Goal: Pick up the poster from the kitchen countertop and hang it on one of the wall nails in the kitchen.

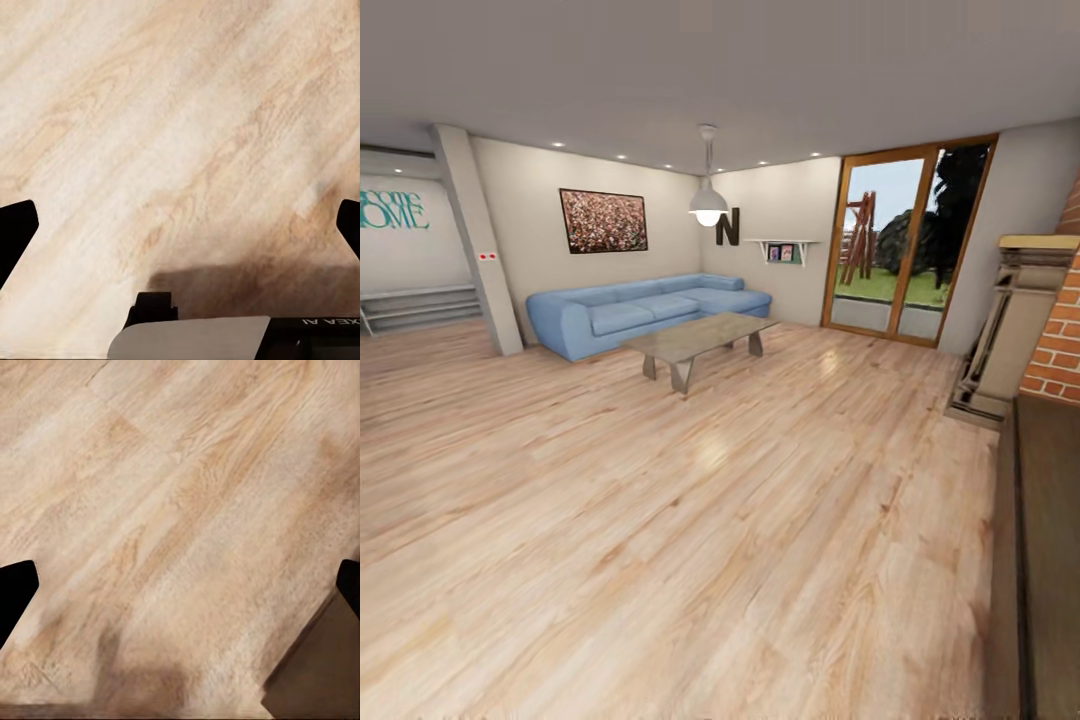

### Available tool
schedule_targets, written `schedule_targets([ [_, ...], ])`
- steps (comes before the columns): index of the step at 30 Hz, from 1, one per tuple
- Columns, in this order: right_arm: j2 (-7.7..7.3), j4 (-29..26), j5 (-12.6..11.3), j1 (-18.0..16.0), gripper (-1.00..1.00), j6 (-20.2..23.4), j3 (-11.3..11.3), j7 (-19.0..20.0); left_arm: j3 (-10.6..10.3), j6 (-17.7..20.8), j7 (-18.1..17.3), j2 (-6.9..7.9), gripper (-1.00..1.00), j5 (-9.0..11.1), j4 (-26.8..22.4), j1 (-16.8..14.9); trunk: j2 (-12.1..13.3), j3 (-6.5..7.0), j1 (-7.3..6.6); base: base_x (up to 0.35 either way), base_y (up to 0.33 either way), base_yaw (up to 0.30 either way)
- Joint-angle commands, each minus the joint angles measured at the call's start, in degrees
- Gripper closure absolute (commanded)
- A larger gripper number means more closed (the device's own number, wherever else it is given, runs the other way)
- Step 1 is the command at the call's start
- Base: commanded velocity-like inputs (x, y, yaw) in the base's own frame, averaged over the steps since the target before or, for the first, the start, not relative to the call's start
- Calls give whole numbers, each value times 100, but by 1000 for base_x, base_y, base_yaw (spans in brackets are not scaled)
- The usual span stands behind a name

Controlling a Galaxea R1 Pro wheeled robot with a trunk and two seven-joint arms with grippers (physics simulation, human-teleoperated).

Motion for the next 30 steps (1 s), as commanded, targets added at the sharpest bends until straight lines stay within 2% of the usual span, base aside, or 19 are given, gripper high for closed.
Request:
schedule_targets([
  [1,-1,4,7,-3,-100,-17,2,0,8,-9,1,-2,-100,-2,-6,2,-3,-5,-3,-291,0,60],
  [8,-1,4,7,-3,-100,-23,1,-2,8,-9,-1,-4,-100,-2,-3,2,-3,-5,-3,-316,0,115],
  [24,-1,4,8,-3,-100,-33,7,-12,8,-9,-1,-4,-100,-2,-1,2,-3,-5,-3,-325,0,277],
  [30,-1,4,8,-3,-100,-34,9,-12,8,-9,-1,-4,-100,-2,2,2,-3,-5,-3,-111,0,291],
])
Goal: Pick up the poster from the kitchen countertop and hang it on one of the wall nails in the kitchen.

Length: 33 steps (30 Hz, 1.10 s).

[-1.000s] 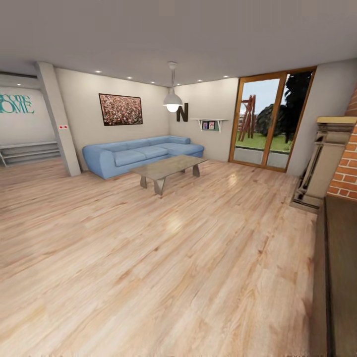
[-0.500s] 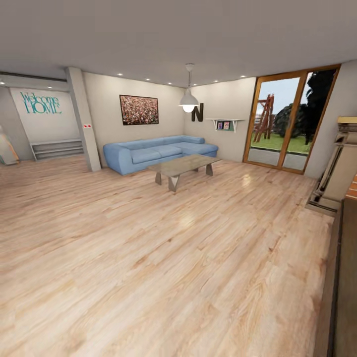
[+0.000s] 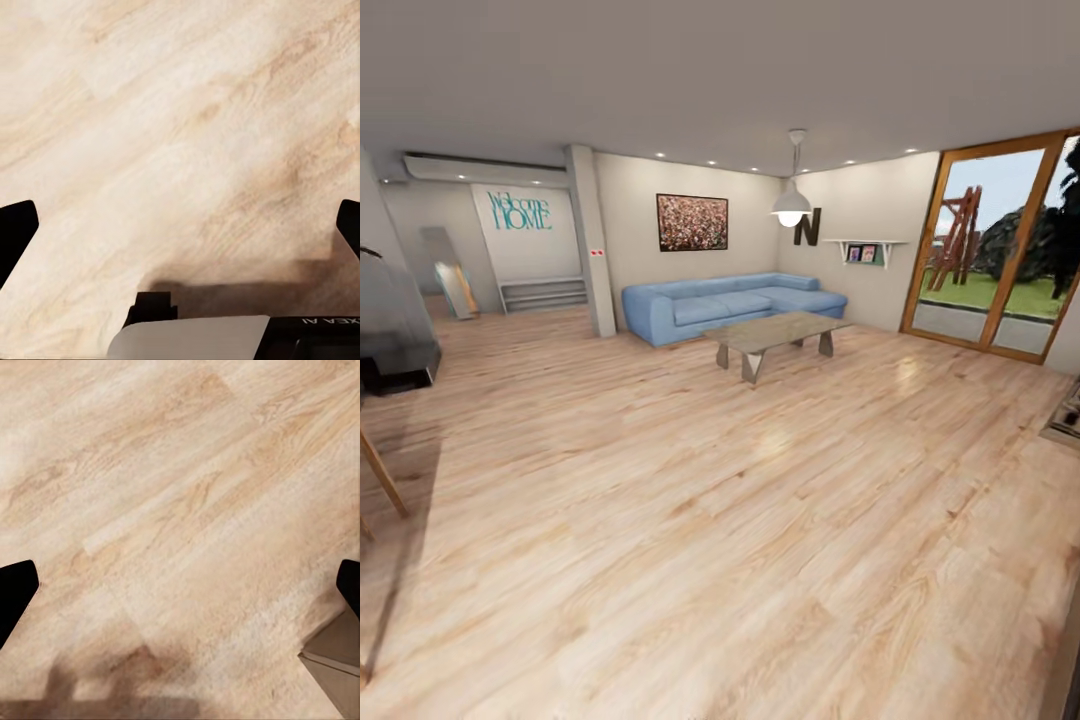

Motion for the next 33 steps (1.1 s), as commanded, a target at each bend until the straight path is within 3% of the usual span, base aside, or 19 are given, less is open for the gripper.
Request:
schedule_targets([
  [1,-1,4,7,-3,-100,-17,4,-2,8,-9,1,-3,-100,-2,-2,2,-3,-5,-1,-30,0,291],
  [18,-1,12,8,-3,-100,-17,4,-3,-31,-48,-2,-13,-100,10,125,2,-3,-5,-1,-5,0,291],
  [28,-5,12,-6,-3,-100,-17,-15,-3,-13,-65,11,-8,-100,7,-296,2,-3,-5,-1,0,0,291],
  [33,-9,52,-10,-3,-100,-532,-24,-16,76,-70,13,7,-100,8,-274,2,-3,-5,-1,0,0,291],
])
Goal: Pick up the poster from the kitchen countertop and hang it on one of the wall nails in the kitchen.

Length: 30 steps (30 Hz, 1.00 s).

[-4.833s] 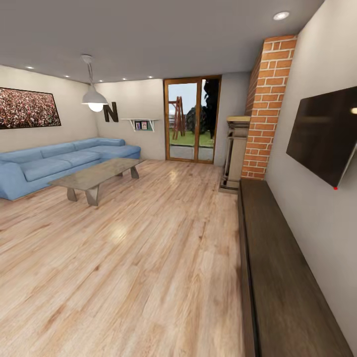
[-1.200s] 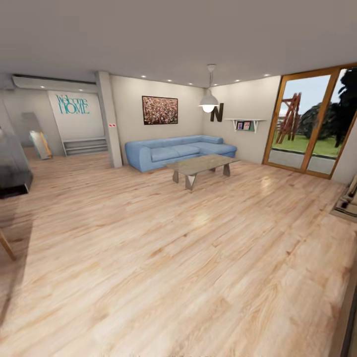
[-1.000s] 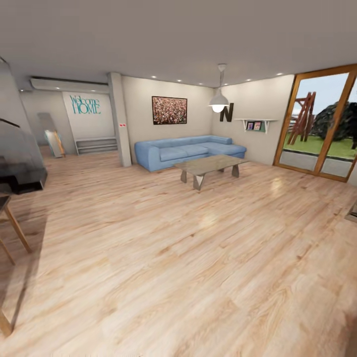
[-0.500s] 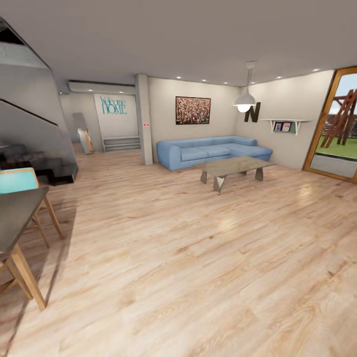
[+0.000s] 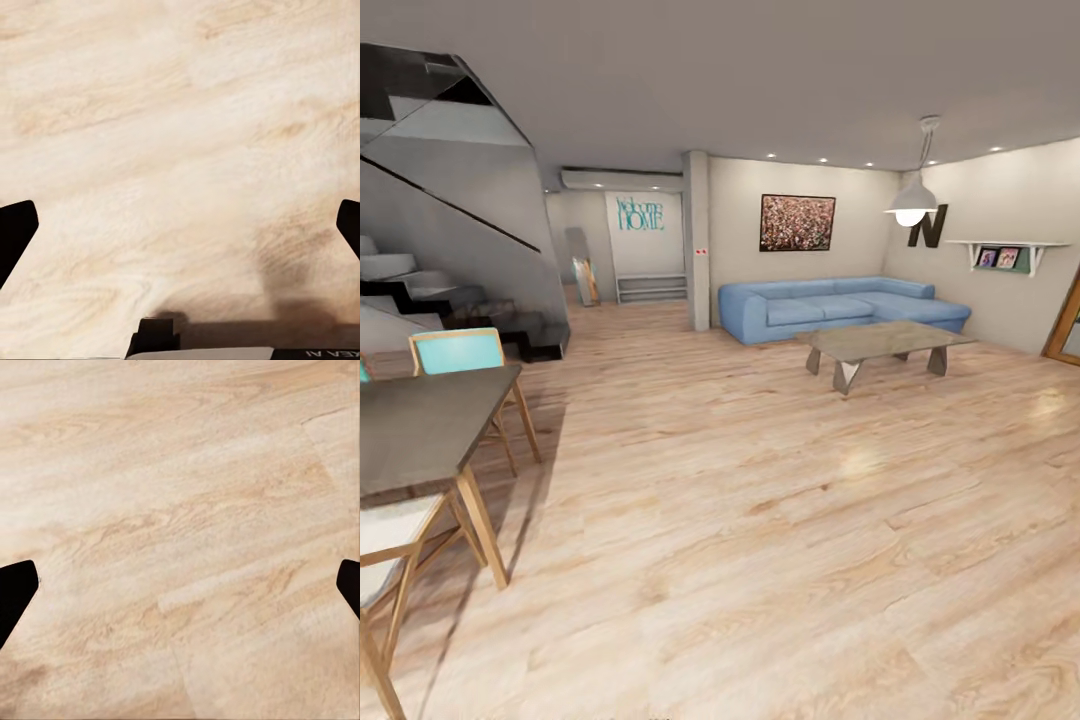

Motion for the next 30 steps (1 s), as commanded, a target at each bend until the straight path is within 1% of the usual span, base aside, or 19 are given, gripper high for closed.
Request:
schedule_targets([
  [1,-1,22,5,-3,-100,-49,2,-5,17,-10,3,-5,-100,-1,-4,2,-3,-5,0,0,0,291],
  [8,6,160,12,-3,-100,-157,10,-7,32,-10,7,-1,-100,4,1,2,-3,-5,0,0,0,291],
  [30,11,194,24,-3,-100,-166,26,-13,44,-10,9,-7,-100,11,10,2,-3,-7,0,0,5,288],
])
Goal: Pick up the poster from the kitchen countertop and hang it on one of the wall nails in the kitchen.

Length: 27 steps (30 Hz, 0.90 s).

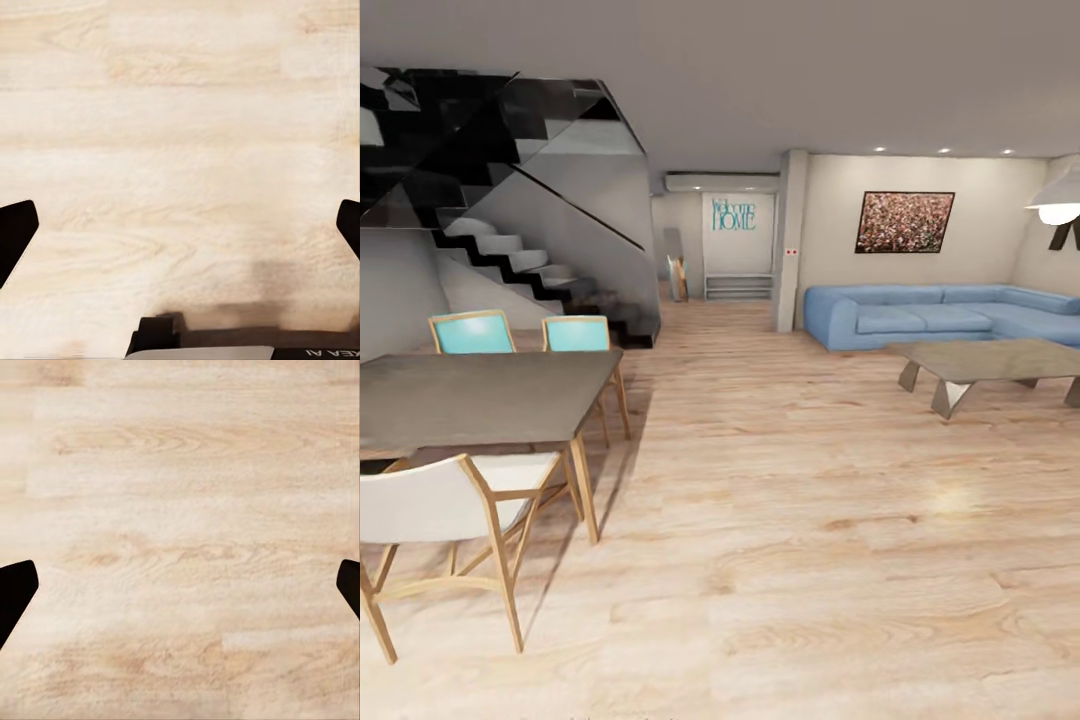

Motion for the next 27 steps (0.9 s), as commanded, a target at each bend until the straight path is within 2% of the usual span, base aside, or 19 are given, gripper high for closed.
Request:
schedule_targets([
  [1,-2,4,10,-3,-100,-15,5,2,67,-10,2,-5,-100,2,-4,1,-3,-6,0,0,195,119],
  [3,-3,4,12,-3,-100,-14,5,7,141,-10,2,-5,-100,3,-3,1,-3,-8,0,0,223,86],
  [4,-3,4,12,-3,-100,-12,6,11,232,-10,2,-5,-100,4,-1,1,-3,-8,0,0,253,54],
  [5,-4,4,14,-3,-100,-15,6,11,419,-10,-4,-5,-100,5,0,1,-3,-10,0,-5,283,195],
  [8,-2,4,14,-3,-100,-16,6,3,477,-10,-7,-5,-100,5,2,1,-3,-17,0,-47,288,232],
  [22,5,4,14,-3,-100,-17,9,1,489,-10,-7,-5,-100,2,3,1,-3,-53,0,-163,272,265],
  [27,5,4,14,-3,-100,-17,14,-3,488,-10,-7,-5,-100,-2,3,1,-3,-66,0,-121,128,267],
])
